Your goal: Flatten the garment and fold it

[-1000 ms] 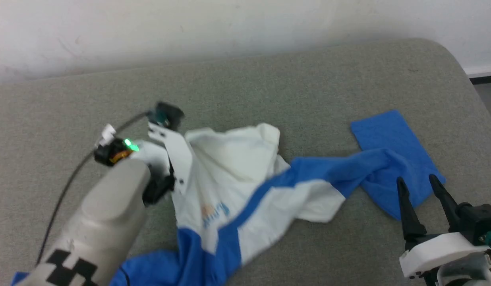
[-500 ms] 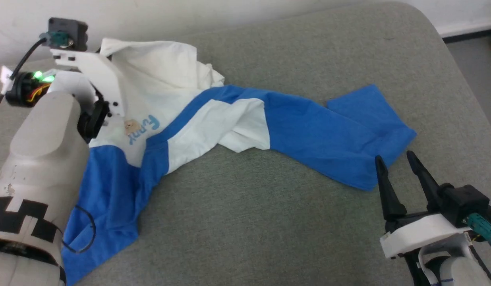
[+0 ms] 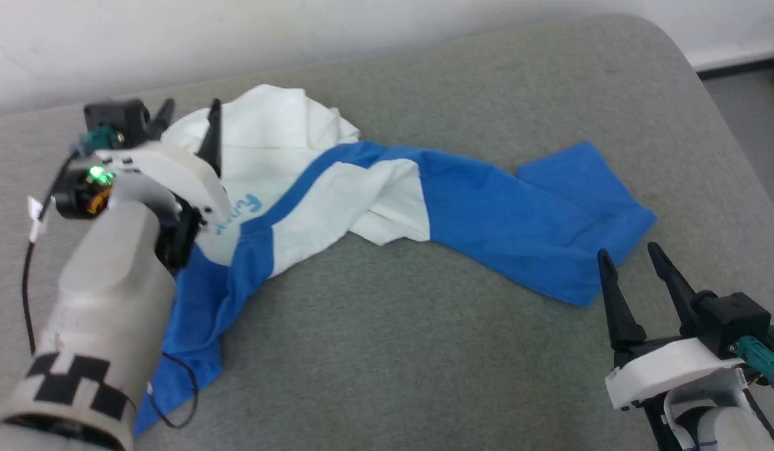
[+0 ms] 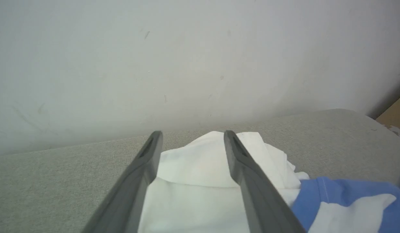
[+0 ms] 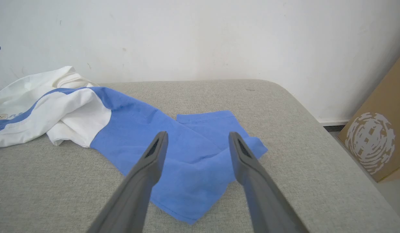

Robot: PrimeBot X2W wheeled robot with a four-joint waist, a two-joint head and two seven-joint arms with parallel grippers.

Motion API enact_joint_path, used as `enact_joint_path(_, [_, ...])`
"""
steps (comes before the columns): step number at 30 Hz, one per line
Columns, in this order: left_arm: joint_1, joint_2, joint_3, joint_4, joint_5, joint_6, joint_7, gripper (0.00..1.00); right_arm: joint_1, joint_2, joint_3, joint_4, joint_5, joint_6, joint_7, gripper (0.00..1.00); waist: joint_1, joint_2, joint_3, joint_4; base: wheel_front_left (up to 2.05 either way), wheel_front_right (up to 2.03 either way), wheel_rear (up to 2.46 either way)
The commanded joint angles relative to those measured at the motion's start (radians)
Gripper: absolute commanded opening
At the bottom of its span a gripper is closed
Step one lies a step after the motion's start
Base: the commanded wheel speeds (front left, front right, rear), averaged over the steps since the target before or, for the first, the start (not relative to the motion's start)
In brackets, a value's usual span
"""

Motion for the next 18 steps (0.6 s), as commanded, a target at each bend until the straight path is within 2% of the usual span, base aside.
enact_joint_path(1, [0.031, -0.002, 0.012, -0.023, 0.001, 0.006, -0.009, 1.0, 0.01, 0.002, -0.002, -0.008, -0.008, -0.001, 0.003, 1.0, 0.0, 0.0, -0.063, 0.061, 0.0, 0.0, 0.0])
enact_joint_path(4, [0.127, 0.001, 0.078, -0.194, 0.027, 0.048, -0.013, 1.0, 0.026, 0.002, -0.01, -0.023, -0.02, -0.001, 0.02, 1.0, 0.0, 0.0, -0.094, 0.094, 0.0, 0.0, 0.0])
enact_joint_path(11, [0.497, -0.002, 0.256, -0.635, 0.144, 0.134, -0.013, 1.0, 0.061, 0.002, -0.008, -0.046, -0.024, -0.001, 0.046, 1.0, 0.0, 0.0, -0.147, 0.135, 0.0, 0.0, 0.0])
enact_joint_path(18, [0.776, -0.043, 0.335, -0.904, 0.238, 0.194, -0.014, 1.0, 0.078, 0.002, -0.015, -0.04, -0.011, -0.001, 0.064, 1.0, 0.0, 0.0, -0.165, 0.167, 0.0, 0.0, 0.0])
